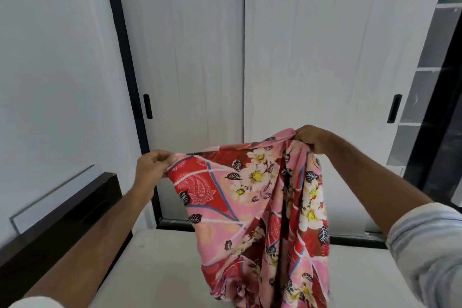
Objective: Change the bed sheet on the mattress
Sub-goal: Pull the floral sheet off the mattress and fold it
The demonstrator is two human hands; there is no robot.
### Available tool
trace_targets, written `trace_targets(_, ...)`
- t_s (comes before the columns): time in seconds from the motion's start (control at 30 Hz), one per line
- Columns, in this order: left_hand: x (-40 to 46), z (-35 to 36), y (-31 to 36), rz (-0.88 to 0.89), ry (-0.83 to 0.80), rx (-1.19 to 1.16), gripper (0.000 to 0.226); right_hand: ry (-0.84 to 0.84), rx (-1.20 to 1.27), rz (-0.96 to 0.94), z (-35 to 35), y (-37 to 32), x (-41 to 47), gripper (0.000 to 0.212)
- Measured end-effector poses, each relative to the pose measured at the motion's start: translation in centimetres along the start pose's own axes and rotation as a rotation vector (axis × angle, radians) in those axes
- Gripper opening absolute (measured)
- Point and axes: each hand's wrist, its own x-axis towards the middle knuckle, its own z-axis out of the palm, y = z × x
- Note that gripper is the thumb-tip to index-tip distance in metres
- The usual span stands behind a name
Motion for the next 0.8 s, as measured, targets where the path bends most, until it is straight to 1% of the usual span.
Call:
trace_targets(0.03, 0.1, -0.1, -1.0, 0.027, -0.047, 0.102, 0.007, 0.002, -0.022, 0.004, 0.3, -0.1, -0.2, 0.021)
trace_targets(0.07, 0.0, -0.4, -1.9, 0.093, -0.141, 0.253, 0.009, 0.005, -0.047, 0.002, 0.5, -0.4, -0.4, 0.021)
trace_targets(0.13, -0.4, -1.0, -3.6, 0.221, -0.428, 0.581, 0.019, 0.009, -0.068, -0.026, 0.5, -1.0, -0.5, 0.02)
trace_targets(0.17, -0.7, -1.3, -4.3, 0.243, -0.572, 0.723, 0.024, 0.01, -0.068, -0.044, 0.4, -1.5, -0.5, 0.018)
trace_targets(0.2, -0.8, -1.4, -5.1, 0.232, -0.676, 0.838, 0.027, 0.011, -0.069, -0.051, 0.3, -2.0, -0.5, 0.019)
trace_targets(0.23, -0.9, -1.4, -5.6, 0.218, -0.717, 0.922, 0.028, 0.015, -0.074, -0.057, 0.2, -2.4, -0.5, 0.022)
trace_targets(0.27, -1.1, -1.0, -5.8, 0.217, -0.692, 0.951, 0.025, 0.012, -0.088, -0.063, 0.3, -2.9, -0.6, 0.024)
trace_targets(0.3, -1.2, -0.2, -5.7, 0.232, -0.632, 0.912, 0.022, 0.003, -0.104, -0.068, 0.5, -3.4, -0.7, 0.026)
trace_targets(0.33, -1.5, 1.0, -5.2, 0.258, -0.574, 0.825, 0.018, -0.012, -0.127, -0.07, 0.9, -3.9, -1.1, 0.026)
trace_targets(0.4, -2.2, 4.1, -3.4, 0.338, -0.522, 0.622, 0.016, -0.045, -0.19, -0.087, 1.7, -4.8, -1.6, 0.025)
trace_targets(0.47, -3.2, 7.7, -1.2, 0.445, -0.517, 0.531, 0.021, -0.054, -0.258, -0.118, 2.8, -5.5, -2.2, 0.025)
trace_targets(0.57, -4.2, 12.5, 0.9, 0.544, -0.483, 0.515, 0.03, -0.064, -0.263, -0.135, 3.9, -6.3, -3.2, 0.026)
trace_targets(0.6, -4.2, 13.8, 1.3, 0.54, -0.451, 0.502, 0.03, -0.072, -0.268, -0.138, 4.1, -6.5, -3.4, 0.026)
trace_targets(0.67, -4.2, 15.2, 1.7, 0.47, -0.398, 0.413, 0.025, -0.087, -0.277, -0.16, 4.3, -6.8, -3.9, 0.026)
trace_targets(0.73, -4.1, 15.5, 1.6, 0.391, -0.365, 0.335, 0.026, -0.087, -0.278, -0.172, 4.1, -7.0, -4.4, 0.025)
trace_targets(0.8, -4.4, 15.2, 1.1, 0.361, -0.356, 0.32, 0.028, -0.084, -0.259, -0.174, 3.5, -6.8, -4.7, 0.026)
